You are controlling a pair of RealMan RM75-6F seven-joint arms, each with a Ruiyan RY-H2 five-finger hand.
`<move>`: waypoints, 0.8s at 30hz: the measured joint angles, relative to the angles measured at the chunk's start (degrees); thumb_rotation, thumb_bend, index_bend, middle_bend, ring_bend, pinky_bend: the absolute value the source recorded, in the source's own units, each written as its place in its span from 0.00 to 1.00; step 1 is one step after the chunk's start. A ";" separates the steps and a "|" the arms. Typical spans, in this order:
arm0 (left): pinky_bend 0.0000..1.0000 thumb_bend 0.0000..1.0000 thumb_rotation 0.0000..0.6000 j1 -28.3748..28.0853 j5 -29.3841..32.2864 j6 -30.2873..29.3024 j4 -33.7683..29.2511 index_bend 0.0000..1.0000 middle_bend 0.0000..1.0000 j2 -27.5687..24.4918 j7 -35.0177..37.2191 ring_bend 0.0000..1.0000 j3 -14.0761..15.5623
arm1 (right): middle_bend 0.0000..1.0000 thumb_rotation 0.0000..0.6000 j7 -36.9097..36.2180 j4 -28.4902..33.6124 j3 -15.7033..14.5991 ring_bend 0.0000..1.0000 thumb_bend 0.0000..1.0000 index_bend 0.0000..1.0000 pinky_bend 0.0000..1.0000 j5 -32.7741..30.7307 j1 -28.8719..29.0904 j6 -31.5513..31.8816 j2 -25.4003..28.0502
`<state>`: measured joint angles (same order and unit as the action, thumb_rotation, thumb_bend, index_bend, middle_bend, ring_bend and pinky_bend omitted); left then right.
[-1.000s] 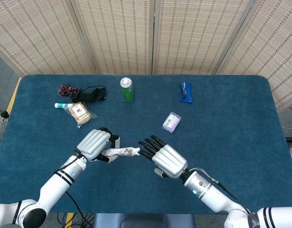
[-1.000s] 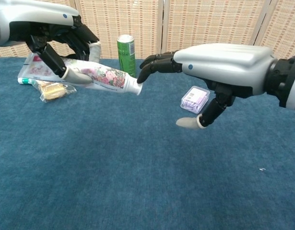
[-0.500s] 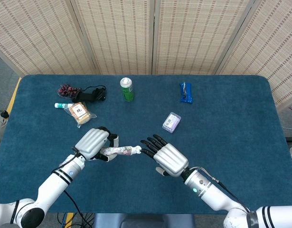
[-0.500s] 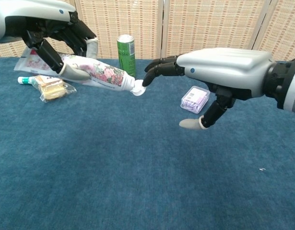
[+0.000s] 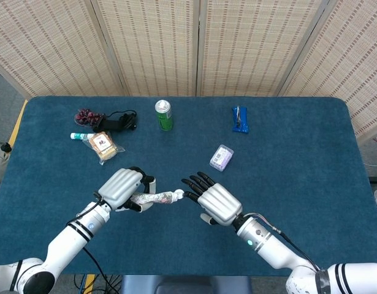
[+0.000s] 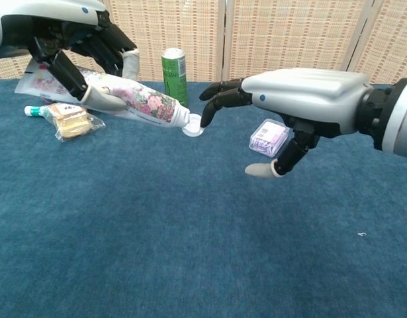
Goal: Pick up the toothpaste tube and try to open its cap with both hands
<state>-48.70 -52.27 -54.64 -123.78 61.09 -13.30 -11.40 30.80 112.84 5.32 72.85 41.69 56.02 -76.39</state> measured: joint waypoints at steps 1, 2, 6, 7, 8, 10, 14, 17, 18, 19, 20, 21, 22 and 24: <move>0.24 0.37 1.00 0.02 -0.17 0.07 -0.12 0.57 0.63 -0.04 0.15 0.40 0.00 | 0.06 1.00 -0.03 -0.07 0.01 0.00 0.21 0.20 0.00 -0.06 0.05 -0.01 -0.09; 0.24 0.37 1.00 0.02 -0.33 0.13 -0.26 0.57 0.63 -0.08 0.35 0.40 -0.01 | 0.06 1.00 -0.07 -0.13 0.02 0.00 0.21 0.20 0.00 -0.15 0.11 -0.03 -0.18; 0.24 0.37 1.00 -0.02 -0.53 0.41 -0.66 0.57 0.63 -0.18 0.87 0.40 -0.06 | 0.06 1.00 -0.15 -0.46 -0.02 0.00 0.21 0.20 0.00 -0.30 0.33 -0.02 -0.61; 0.24 0.37 1.00 -0.04 -0.53 0.53 -0.75 0.57 0.63 -0.24 0.96 0.40 -0.05 | 0.06 1.00 -0.19 -0.53 -0.02 0.00 0.21 0.20 0.00 -0.32 0.37 0.01 -0.69; 0.24 0.37 1.00 -0.08 -0.54 0.65 -0.86 0.57 0.63 -0.30 1.09 0.40 -0.03 | 0.06 1.00 -0.25 -0.56 -0.02 0.00 0.21 0.20 0.00 -0.34 0.40 0.02 -0.77; 0.24 0.37 1.00 -0.13 -0.60 0.69 -0.89 0.57 0.63 -0.30 1.13 0.40 0.02 | 0.06 1.00 -0.35 -0.69 -0.07 0.00 0.21 0.20 0.00 -0.42 0.49 -0.01 -0.91; 0.24 0.37 1.00 -0.22 -0.56 0.73 -0.50 0.57 0.63 -0.26 1.20 0.40 0.10 | 0.06 1.00 -0.67 -0.66 -0.20 0.00 0.21 0.20 0.00 -0.53 0.52 -0.04 -0.72; 0.24 0.37 1.00 -0.27 -0.60 0.50 0.55 0.57 0.63 -0.04 0.79 0.40 0.29 | 0.06 1.00 -1.13 -0.12 -0.36 0.00 0.21 0.20 0.00 0.16 0.13 0.58 0.23; 0.24 0.37 1.00 -0.27 -0.59 0.46 0.97 0.57 0.63 0.07 0.74 0.40 0.35 | 0.06 1.00 -1.41 0.26 -0.45 0.00 0.21 0.20 0.00 0.62 -0.14 0.97 0.87; 0.24 0.37 1.00 -0.27 -0.58 0.44 1.42 0.57 0.63 0.20 0.76 0.40 0.40 | 0.06 1.00 -1.70 0.61 -0.52 0.00 0.21 0.20 0.00 1.00 -0.38 1.31 1.44; 0.24 0.37 1.00 -0.25 -0.59 0.48 2.08 0.57 0.63 0.37 0.84 0.40 0.49 | 0.06 1.00 -2.06 1.00 -0.60 0.00 0.21 0.20 0.00 1.46 -0.65 1.67 2.09; 0.24 0.37 1.00 -0.23 -0.65 0.55 2.62 0.56 0.63 0.50 0.93 0.40 0.57 | 0.06 1.00 -2.62 1.58 -0.71 0.00 0.21 0.20 0.00 2.19 -1.06 2.20 3.07; 0.24 0.37 1.00 -0.19 -0.76 0.65 3.22 0.56 0.63 0.66 1.04 0.40 0.68 | 0.06 1.00 -3.07 2.00 -0.81 0.00 0.21 0.20 0.00 2.86 -1.40 2.66 3.88; 0.24 0.37 1.00 -0.08 -1.18 0.91 4.83 0.56 0.63 1.09 1.21 0.40 1.05 | 0.06 1.00 -4.03 2.83 -1.06 0.00 0.21 0.20 0.00 4.76 -2.33 4.00 5.92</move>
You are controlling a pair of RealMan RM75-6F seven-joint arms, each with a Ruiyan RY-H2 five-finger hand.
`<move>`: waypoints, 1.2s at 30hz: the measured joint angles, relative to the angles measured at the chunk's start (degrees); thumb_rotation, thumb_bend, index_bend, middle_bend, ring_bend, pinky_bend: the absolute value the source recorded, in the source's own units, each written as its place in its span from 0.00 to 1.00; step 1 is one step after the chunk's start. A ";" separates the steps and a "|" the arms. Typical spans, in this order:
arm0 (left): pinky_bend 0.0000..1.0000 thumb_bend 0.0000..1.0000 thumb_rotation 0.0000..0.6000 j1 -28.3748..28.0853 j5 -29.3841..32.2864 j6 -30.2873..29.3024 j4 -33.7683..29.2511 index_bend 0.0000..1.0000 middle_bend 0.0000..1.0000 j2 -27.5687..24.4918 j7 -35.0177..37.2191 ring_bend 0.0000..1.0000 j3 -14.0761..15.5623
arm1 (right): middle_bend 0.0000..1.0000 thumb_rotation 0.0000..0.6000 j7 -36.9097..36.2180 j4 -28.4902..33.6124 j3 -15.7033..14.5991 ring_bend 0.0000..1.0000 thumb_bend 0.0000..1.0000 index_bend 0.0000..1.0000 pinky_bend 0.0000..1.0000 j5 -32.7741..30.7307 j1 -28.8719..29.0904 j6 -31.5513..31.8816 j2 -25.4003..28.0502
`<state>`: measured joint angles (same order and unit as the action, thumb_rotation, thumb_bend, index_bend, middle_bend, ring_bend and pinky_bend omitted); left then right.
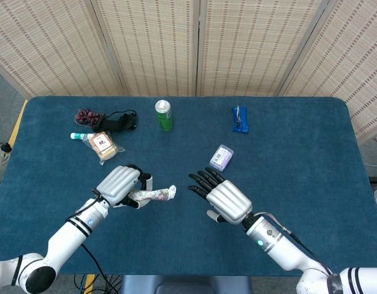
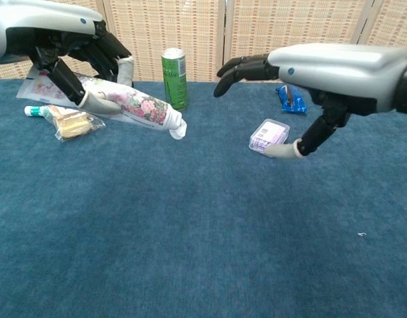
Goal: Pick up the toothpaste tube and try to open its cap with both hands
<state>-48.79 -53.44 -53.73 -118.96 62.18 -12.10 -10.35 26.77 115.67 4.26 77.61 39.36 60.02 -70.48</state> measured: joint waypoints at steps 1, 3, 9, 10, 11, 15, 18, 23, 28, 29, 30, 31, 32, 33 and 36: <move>0.24 0.37 1.00 0.05 -0.25 0.13 0.78 0.56 0.63 0.22 0.02 0.40 0.22 | 0.06 1.00 -0.44 0.31 -0.12 0.00 0.21 0.20 0.00 0.81 -0.46 0.64 0.96; 0.25 0.37 1.00 0.18 -0.91 0.50 2.77 0.55 0.63 0.81 -0.02 0.39 0.85 | 0.06 1.00 -1.61 0.92 -0.41 0.00 0.21 0.20 0.00 2.52 -1.58 2.11 3.28; 0.24 0.37 1.00 0.80 -3.14 2.22 9.32 0.54 0.61 3.28 1.44 0.38 2.42 | 0.06 1.00 -5.91 1.71 -1.15 0.00 0.21 0.20 0.00 6.61 -4.96 5.92 9.02; 0.24 0.37 1.00 0.91 -3.55 2.57 10.36 0.54 0.61 3.68 1.88 0.38 2.63 | 0.06 1.00 -6.49 1.70 -1.27 0.00 0.21 0.20 0.00 7.06 -5.41 6.31 9.65; 0.24 0.37 1.00 1.06 -4.14 3.02 11.74 0.54 0.60 4.22 2.48 0.38 2.89 | 0.06 1.00 -7.02 1.65 -1.37 0.00 0.21 0.20 0.00 7.48 -5.84 6.67 10.20; 0.24 0.37 1.00 1.55 -6.23 4.02 16.28 0.52 0.58 6.05 3.90 0.37 3.71 | 0.06 1.00 -8.94 1.09 -1.72 0.00 0.21 0.20 0.00 8.81 -7.40 7.98 12.09; 0.24 0.37 1.00 2.00 -7.79 4.49 19.80 0.51 0.57 7.57 5.05 0.35 4.22 | 0.06 1.00 -10.27 0.77 -1.90 0.00 0.21 0.20 0.00 9.64 -8.16 8.43 13.03; 0.23 0.37 1.00 2.92 -10.10 4.69 24.73 0.46 0.53 9.54 6.23 0.29 5.08 | 0.06 1.00 -12.32 -0.19 -2.00 0.00 0.21 0.20 0.00 10.39 -9.55 9.32 14.89; 0.21 0.37 1.00 4.39 -11.58 3.84 27.77 0.38 0.43 10.83 5.90 0.21 6.05 | 0.06 1.00 -15.48 -1.08 -2.00 0.00 0.21 0.20 0.00 10.94 -10.71 10.03 16.63; 0.20 0.37 1.00 4.64 -11.74 3.78 27.69 0.36 0.41 10.59 6.17 0.20 6.13 | 0.06 1.00 -16.14 -1.25 -2.00 0.00 0.21 0.20 0.00 11.09 -10.97 10.23 17.06; 0.20 0.37 1.00 4.82 -11.92 3.67 27.52 0.33 0.39 10.26 6.31 0.18 6.16 | 0.06 1.00 -16.99 -1.51 -2.00 0.00 0.21 0.20 0.00 11.29 -11.35 10.52 17.68; 0.19 0.37 1.00 5.08 -12.14 3.48 27.29 0.31 0.37 9.86 6.48 0.17 6.19 | 0.06 1.00 -17.57 -1.74 -2.00 0.00 0.21 0.20 0.00 11.45 -11.68 10.75 18.18; 0.19 0.37 1.00 5.50 -12.45 3.12 26.85 0.30 0.36 9.28 6.75 0.16 6.22 | 0.06 1.00 -18.08 -2.01 -2.02 0.00 0.21 0.20 0.00 11.59 -12.03 11.00 18.66; 0.18 0.37 1.00 5.83 -12.67 2.78 26.43 0.29 0.35 8.84 7.02 0.15 6.22 | 0.06 1.00 -18.71 -2.38 -2.03 0.00 0.21 0.20 0.00 11.72 -12.51 11.38 19.22; 0.18 0.37 1.00 7.02 -13.46 1.78 24.61 0.28 0.32 7.20 8.00 0.15 6.32 | 0.06 1.00 -19.96 -3.43 -2.02 0.00 0.21 0.20 0.00 11.78 -13.72 12.42 20.26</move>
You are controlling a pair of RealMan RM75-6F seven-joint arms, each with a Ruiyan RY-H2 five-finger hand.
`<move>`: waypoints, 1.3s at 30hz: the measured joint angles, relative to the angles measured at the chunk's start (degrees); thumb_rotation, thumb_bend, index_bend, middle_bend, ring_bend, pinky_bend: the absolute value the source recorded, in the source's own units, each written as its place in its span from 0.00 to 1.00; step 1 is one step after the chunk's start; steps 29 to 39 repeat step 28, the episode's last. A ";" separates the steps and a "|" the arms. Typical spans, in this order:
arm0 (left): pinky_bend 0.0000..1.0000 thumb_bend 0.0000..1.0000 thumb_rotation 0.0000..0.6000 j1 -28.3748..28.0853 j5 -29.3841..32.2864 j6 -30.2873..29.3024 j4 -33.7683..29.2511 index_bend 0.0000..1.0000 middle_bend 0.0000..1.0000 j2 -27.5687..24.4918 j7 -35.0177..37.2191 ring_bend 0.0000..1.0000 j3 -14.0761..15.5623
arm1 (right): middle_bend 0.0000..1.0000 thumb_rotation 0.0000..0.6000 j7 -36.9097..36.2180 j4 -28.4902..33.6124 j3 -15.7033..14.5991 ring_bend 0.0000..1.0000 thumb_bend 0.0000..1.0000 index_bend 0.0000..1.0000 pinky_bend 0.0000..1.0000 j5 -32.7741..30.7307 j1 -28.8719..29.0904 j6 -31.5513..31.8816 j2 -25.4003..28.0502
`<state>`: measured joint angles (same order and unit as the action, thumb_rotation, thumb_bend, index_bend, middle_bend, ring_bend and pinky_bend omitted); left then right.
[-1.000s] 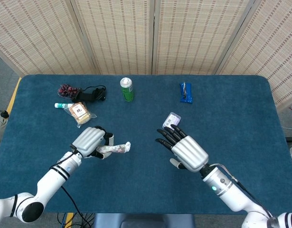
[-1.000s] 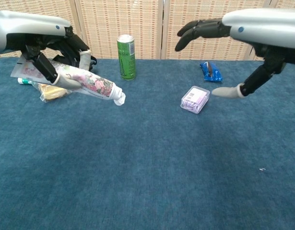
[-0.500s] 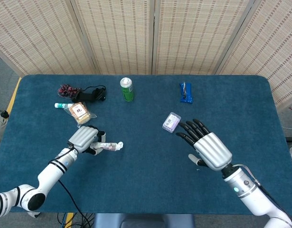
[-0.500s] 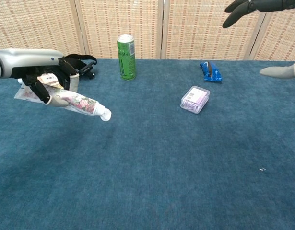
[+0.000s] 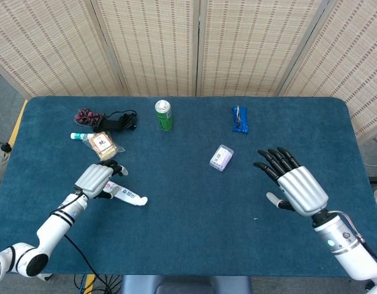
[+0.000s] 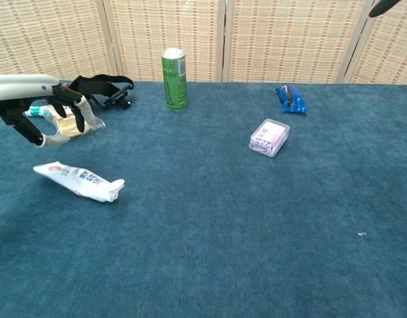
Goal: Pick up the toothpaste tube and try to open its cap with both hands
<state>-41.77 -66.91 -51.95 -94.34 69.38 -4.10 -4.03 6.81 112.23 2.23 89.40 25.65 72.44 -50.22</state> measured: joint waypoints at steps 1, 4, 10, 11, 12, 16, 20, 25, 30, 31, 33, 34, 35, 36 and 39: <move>0.18 0.37 1.00 0.40 -0.31 -0.47 -0.50 0.28 0.32 -0.51 0.22 0.14 0.04 | 0.06 1.00 -0.34 -0.24 -0.01 0.00 0.21 0.20 0.00 -0.02 -0.33 0.26 0.24; 0.18 0.37 1.00 1.99 -1.57 -2.83 -1.77 0.28 0.31 -1.70 0.54 0.14 0.29 | 0.06 1.00 -1.08 -1.11 -0.17 0.00 0.21 0.20 0.00 0.04 -1.60 1.27 0.78; 0.18 0.37 1.00 7.16 -5.06 -12.25 -3.47 0.28 0.31 -3.59 -0.92 0.14 1.40 | 0.06 1.00 -1.90 -4.55 -1.11 0.00 0.21 0.17 0.00 -0.61 -5.34 3.88 1.25; 0.18 0.37 1.00 8.60 -5.88 -14.90 -3.57 0.28 0.31 -3.80 -1.62 0.14 1.72 | 0.06 1.00 -2.00 -5.10 -1.28 0.00 0.21 0.15 0.00 -0.90 -5.98 4.26 1.27; 0.18 0.36 1.00 9.76 -6.49 -16.99 -3.61 0.28 0.31 -3.92 -2.14 0.14 1.97 | 0.06 1.00 -2.17 -5.76 -1.54 0.00 0.21 0.13 0.00 -1.34 -6.85 4.71 1.28; 0.18 0.36 1.00 15.61 -9.29 -26.36 -3.47 0.28 0.31 -4.24 -3.42 0.14 3.10 | 0.06 1.00 -3.16 -7.98 -2.16 0.00 0.21 0.10 0.00 -2.89 -9.77 6.79 0.96; 0.18 0.36 1.00 22.58 -12.51 -35.14 -2.76 0.28 0.30 -4.30 -2.56 0.14 4.45 | 0.06 1.00 -3.93 -10.50 -2.57 0.00 0.21 0.10 0.00 -3.83 -12.99 9.99 -0.39; 0.18 0.35 1.00 29.03 -16.00 -42.27 -1.37 0.28 0.30 -3.88 -1.68 0.14 6.07 | 0.06 1.00 -4.05 -12.09 -3.17 0.00 0.21 0.10 0.00 -4.16 -16.44 12.90 -2.06; 0.18 0.36 1.00 31.26 -17.44 -43.57 -1.18 0.28 0.29 -3.73 -1.66 0.14 6.77 | 0.06 1.00 -3.57 -12.29 -3.12 0.00 0.21 0.10 0.00 -3.96 -17.34 13.55 -2.66; 0.18 0.36 1.00 31.26 -17.44 -43.57 -1.18 0.28 0.29 -3.73 -1.66 0.14 6.77 | 0.06 1.00 -3.57 -12.29 -3.12 0.00 0.21 0.10 0.00 -3.96 -17.34 13.55 -2.66; 0.18 0.36 1.00 31.26 -17.44 -43.57 -1.18 0.28 0.29 -3.73 -1.66 0.14 6.77 | 0.06 1.00 -3.57 -12.29 -3.12 0.00 0.21 0.10 0.00 -3.96 -17.34 13.55 -2.66; 0.18 0.36 1.00 31.26 -17.44 -43.57 -1.18 0.28 0.29 -3.73 -1.66 0.14 6.77 | 0.06 1.00 -3.57 -12.29 -3.12 0.00 0.21 0.10 0.00 -3.96 -17.34 13.55 -2.66; 0.18 0.36 1.00 31.26 -17.44 -43.57 -1.18 0.28 0.29 -3.73 -1.66 0.14 6.77 | 0.06 1.00 -3.57 -12.29 -3.12 0.00 0.21 0.10 0.00 -3.96 -17.34 13.55 -2.66; 0.18 0.36 1.00 31.26 -17.44 -43.57 -1.18 0.28 0.29 -3.73 -1.66 0.14 6.77 | 0.06 1.00 -3.57 -12.29 -3.12 0.00 0.21 0.10 0.00 -3.96 -17.34 13.55 -2.66; 0.18 0.36 1.00 31.26 -17.44 -43.57 -1.18 0.28 0.29 -3.73 -1.66 0.14 6.77 | 0.06 1.00 -3.57 -12.29 -3.12 0.00 0.21 0.10 0.00 -3.96 -17.34 13.55 -2.66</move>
